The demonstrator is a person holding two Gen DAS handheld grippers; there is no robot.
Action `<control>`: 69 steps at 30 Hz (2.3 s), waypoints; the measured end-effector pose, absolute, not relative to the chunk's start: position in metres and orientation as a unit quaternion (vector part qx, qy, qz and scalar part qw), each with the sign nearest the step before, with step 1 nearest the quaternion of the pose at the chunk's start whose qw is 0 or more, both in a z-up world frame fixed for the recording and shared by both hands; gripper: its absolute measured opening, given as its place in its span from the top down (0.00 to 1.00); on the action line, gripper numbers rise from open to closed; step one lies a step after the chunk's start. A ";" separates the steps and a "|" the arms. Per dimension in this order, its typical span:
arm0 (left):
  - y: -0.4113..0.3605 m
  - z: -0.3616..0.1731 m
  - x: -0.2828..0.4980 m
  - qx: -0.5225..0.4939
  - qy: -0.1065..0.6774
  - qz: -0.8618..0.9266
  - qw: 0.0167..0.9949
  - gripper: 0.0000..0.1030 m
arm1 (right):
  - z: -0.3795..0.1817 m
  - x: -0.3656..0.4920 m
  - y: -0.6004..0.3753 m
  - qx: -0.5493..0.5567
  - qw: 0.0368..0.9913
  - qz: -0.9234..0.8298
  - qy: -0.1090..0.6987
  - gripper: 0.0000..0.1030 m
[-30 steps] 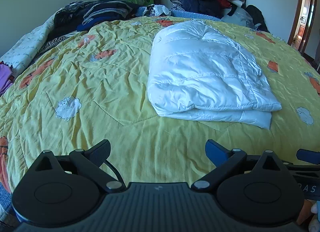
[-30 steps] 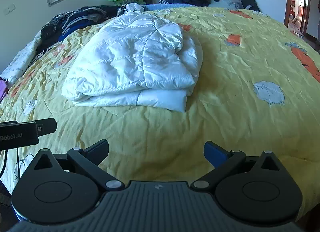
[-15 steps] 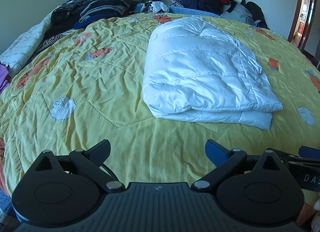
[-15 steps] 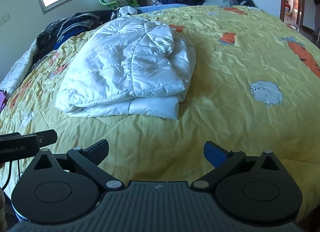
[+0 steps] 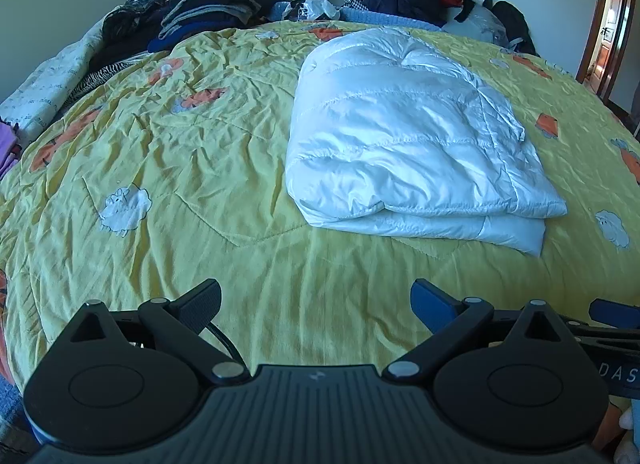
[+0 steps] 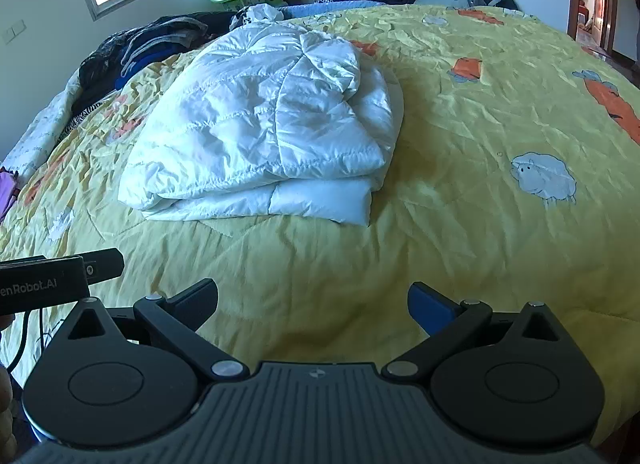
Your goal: Fold small clothes
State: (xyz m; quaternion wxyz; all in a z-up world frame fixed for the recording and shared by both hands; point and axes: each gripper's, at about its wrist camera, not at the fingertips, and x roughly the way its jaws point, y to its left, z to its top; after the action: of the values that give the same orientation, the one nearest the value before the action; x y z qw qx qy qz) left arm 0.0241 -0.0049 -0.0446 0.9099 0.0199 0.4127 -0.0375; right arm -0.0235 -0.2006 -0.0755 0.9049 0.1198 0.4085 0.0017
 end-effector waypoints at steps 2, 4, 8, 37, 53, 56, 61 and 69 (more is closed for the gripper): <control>-0.005 -0.045 0.024 0.020 0.413 -0.038 0.910 0.01 | -0.076 -0.023 -0.200 0.120 0.905 0.002 0.409 0.00; -0.005 -0.045 0.024 0.020 0.414 -0.038 0.909 0.01 | -0.076 -0.023 -0.200 0.121 0.904 0.003 0.409 0.00; -0.006 -0.046 0.024 0.020 0.414 -0.038 0.909 0.01 | -0.077 -0.024 -0.200 0.121 0.904 0.003 0.411 0.00; -0.007 -0.049 0.022 0.021 0.416 -0.039 0.908 0.01 | -0.081 -0.024 -0.200 0.130 0.899 0.009 0.418 0.00; -0.007 -0.049 0.022 0.022 0.418 -0.041 0.907 0.01 | -0.082 -0.025 -0.198 0.132 0.898 0.010 0.420 0.00; -0.007 -0.049 0.022 0.022 0.419 -0.041 0.907 0.01 | -0.083 -0.026 -0.197 0.132 0.897 0.011 0.421 0.00; -0.007 -0.049 0.022 0.023 0.419 -0.041 0.907 0.01 | -0.083 -0.026 -0.197 0.131 0.897 0.011 0.421 0.00; -0.006 -0.049 0.023 0.021 0.420 -0.040 0.907 0.01 | -0.084 -0.025 -0.197 0.130 0.896 0.013 0.424 0.00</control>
State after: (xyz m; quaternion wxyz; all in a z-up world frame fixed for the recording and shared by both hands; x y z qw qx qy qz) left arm 0.0232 -0.0062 -0.0489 0.9066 0.0207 0.4196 -0.0398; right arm -0.0252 -0.1968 -0.0839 0.8964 0.1302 0.4235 0.0131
